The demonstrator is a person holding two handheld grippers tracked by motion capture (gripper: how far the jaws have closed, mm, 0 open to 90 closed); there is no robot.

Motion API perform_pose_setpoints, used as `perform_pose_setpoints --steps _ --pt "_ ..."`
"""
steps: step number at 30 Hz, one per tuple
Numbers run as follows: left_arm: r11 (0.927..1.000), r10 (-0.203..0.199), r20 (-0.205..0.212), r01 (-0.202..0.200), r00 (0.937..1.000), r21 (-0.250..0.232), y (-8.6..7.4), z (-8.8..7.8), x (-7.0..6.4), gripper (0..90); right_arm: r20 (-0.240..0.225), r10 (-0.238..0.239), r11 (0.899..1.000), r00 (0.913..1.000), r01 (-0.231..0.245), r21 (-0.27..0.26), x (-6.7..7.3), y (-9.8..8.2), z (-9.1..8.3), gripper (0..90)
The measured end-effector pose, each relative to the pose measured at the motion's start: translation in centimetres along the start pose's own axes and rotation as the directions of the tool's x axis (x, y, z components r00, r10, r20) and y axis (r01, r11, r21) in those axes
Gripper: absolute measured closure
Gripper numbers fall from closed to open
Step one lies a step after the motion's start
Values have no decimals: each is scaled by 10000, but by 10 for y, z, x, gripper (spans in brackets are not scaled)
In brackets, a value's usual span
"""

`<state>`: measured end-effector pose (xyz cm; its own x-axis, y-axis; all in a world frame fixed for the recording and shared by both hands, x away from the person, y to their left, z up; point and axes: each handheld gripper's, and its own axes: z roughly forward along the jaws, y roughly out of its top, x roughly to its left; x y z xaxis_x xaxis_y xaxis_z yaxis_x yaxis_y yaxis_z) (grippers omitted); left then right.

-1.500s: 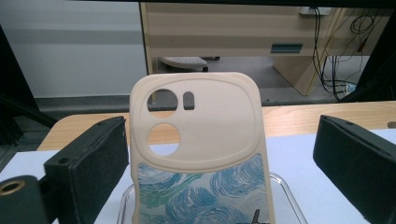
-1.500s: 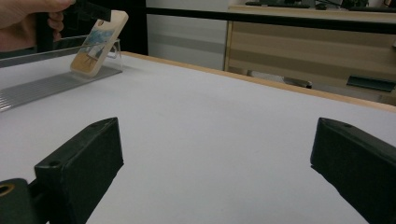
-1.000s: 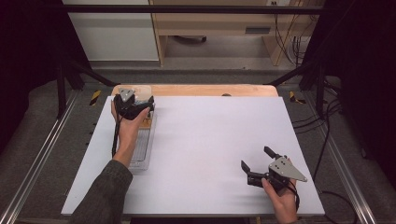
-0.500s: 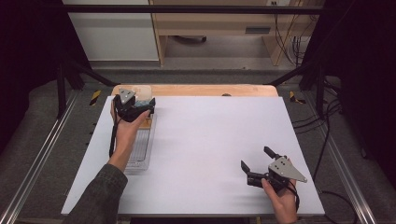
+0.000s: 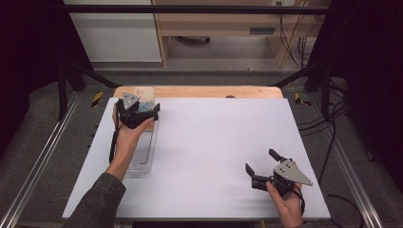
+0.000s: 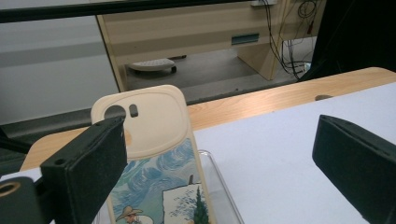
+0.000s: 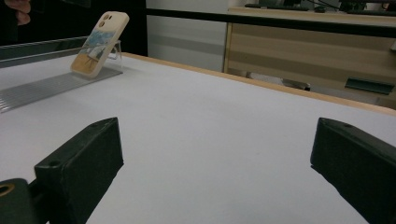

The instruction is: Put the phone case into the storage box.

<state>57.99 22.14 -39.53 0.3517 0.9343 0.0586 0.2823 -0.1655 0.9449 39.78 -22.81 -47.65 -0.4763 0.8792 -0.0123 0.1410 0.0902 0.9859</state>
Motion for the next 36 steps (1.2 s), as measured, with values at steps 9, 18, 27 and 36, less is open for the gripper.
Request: perform_pose_setpoints --steps 9,18,27,36 --pt "9999 131 749 -125 9971 -76 1 -12 -9 23 35 4 10000 10000 -4 -12 0 0 -1 24" --pt "9994 264 1183 -236 9926 -246 1 -24 -18 23 46 2 10000 10000 -1 -18 0 0 -1 24" --pt "9977 398 1584 -306 9866 -606 5 -38 -29 22 39 -2 10000 10000 2 -9 1 0 -1 24" --pt "9946 591 1910 -415 9798 -951 7 -52 -40 22 36 24 10000 10000 -24 -9 2 0 0 25"
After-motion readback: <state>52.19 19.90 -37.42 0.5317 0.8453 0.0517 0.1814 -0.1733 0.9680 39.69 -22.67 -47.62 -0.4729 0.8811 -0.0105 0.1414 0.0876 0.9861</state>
